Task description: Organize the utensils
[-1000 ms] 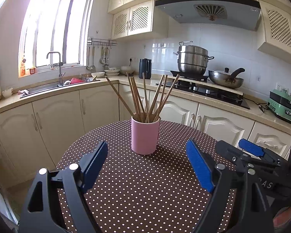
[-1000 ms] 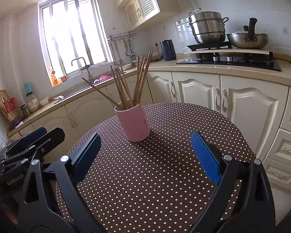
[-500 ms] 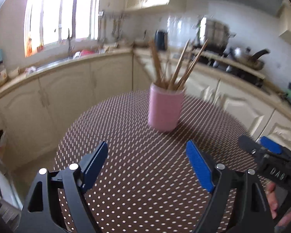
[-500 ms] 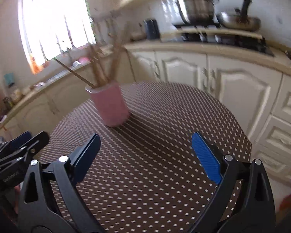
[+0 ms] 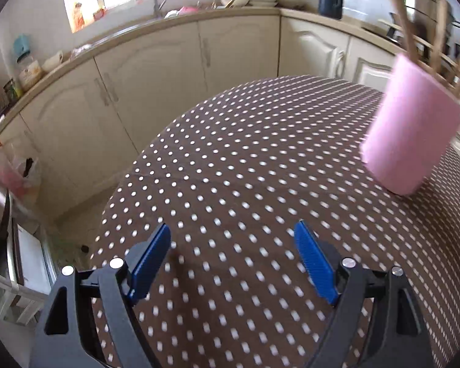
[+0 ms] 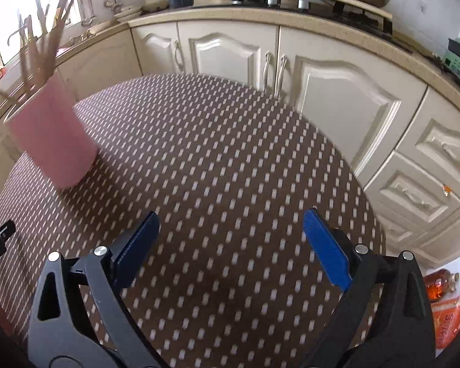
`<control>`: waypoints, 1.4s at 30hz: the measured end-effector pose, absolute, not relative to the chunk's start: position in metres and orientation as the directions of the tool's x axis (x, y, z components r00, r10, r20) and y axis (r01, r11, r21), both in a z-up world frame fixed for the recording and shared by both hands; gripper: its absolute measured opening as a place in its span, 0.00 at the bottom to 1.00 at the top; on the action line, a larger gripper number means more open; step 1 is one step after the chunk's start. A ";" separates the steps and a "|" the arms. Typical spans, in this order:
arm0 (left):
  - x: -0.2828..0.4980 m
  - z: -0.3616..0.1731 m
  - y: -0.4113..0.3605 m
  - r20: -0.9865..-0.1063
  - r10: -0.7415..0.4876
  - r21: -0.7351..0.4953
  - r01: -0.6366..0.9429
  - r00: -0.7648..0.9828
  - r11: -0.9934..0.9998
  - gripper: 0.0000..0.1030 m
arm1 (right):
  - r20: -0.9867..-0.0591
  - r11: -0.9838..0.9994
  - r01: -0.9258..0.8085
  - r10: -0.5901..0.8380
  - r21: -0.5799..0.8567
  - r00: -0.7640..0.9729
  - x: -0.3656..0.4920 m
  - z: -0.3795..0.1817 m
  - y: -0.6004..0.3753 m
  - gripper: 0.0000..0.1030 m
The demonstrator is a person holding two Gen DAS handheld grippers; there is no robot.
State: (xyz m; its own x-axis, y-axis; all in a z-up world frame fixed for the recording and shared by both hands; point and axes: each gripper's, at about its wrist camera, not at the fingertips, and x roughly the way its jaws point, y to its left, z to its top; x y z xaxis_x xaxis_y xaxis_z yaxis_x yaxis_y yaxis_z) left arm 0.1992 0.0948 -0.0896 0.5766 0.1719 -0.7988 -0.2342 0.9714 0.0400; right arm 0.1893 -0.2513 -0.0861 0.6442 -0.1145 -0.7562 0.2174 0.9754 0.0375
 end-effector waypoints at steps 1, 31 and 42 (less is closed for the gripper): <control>0.201 -0.091 0.099 -0.799 0.164 0.022 -0.245 0.578 0.969 0.80 | -0.761 0.975 0.222 -0.125 0.026 0.636 0.196 -0.088 -0.253 0.91; 0.215 -0.095 0.102 -0.813 0.152 0.020 -0.235 0.562 0.972 0.96 | -0.815 0.983 0.184 -0.094 0.016 0.572 0.229 -0.102 -0.257 0.95; 0.215 -0.095 0.102 -0.813 0.152 0.020 -0.234 0.562 0.972 0.96 | -0.815 0.982 0.186 -0.093 0.018 0.571 0.232 -0.102 -0.252 0.95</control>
